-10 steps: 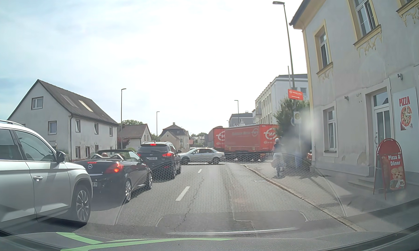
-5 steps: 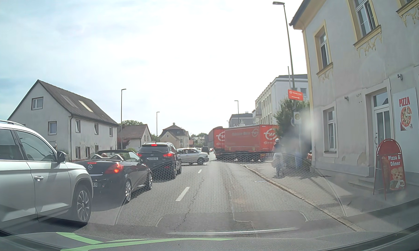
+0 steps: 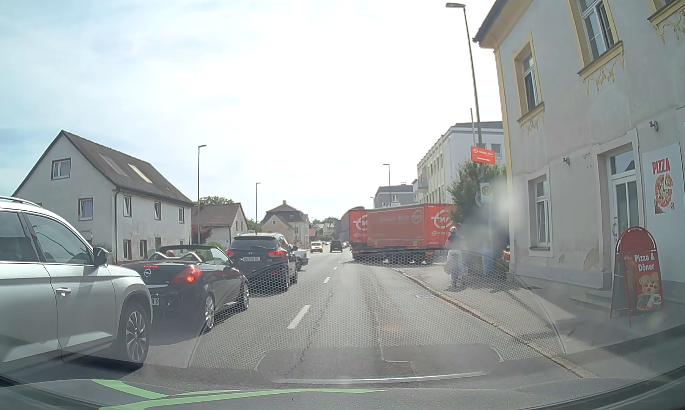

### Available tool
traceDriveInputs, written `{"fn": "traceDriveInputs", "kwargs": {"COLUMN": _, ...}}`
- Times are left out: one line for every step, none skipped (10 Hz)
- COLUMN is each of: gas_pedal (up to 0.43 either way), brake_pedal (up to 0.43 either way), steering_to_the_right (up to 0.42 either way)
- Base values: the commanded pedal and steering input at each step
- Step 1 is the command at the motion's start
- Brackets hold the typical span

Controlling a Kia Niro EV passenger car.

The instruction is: Follow the waypoints while adhering to traffic rules and regulations

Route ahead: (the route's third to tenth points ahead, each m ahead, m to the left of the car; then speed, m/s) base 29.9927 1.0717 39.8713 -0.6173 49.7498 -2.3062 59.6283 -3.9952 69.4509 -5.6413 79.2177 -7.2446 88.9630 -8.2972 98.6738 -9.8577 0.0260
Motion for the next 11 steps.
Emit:
{"fn": "traceDriveInputs", "kwargs": {"gas_pedal": 0.000, "brake_pedal": 0.159, "steering_to_the_right": -0.015}}
{"fn": "traceDriveInputs", "kwargs": {"gas_pedal": 0.000, "brake_pedal": 0.159, "steering_to_the_right": -0.016}}
{"fn": "traceDriveInputs", "kwargs": {"gas_pedal": 0.000, "brake_pedal": 0.152, "steering_to_the_right": -0.016}}
{"fn": "traceDriveInputs", "kwargs": {"gas_pedal": 0.000, "brake_pedal": 0.159, "steering_to_the_right": -0.016}}
{"fn": "traceDriveInputs", "kwargs": {"gas_pedal": 0.000, "brake_pedal": 0.152, "steering_to_the_right": -0.017}}
{"fn": "traceDriveInputs", "kwargs": {"gas_pedal": 0.000, "brake_pedal": 0.152, "steering_to_the_right": -0.017}}
{"fn": "traceDriveInputs", "kwargs": {"gas_pedal": 0.000, "brake_pedal": 0.152, "steering_to_the_right": -0.018}}
{"fn": "traceDriveInputs", "kwargs": {"gas_pedal": 0.000, "brake_pedal": 0.152, "steering_to_the_right": -0.018}}
{"fn": "traceDriveInputs", "kwargs": {"gas_pedal": 0.000, "brake_pedal": 0.159, "steering_to_the_right": -0.018}}
{"fn": "traceDriveInputs", "kwargs": {"gas_pedal": 0.000, "brake_pedal": 0.152, "steering_to_the_right": -0.018}}
{"fn": "traceDriveInputs", "kwargs": {"gas_pedal": 0.000, "brake_pedal": 0.152, "steering_to_the_right": -0.018}}
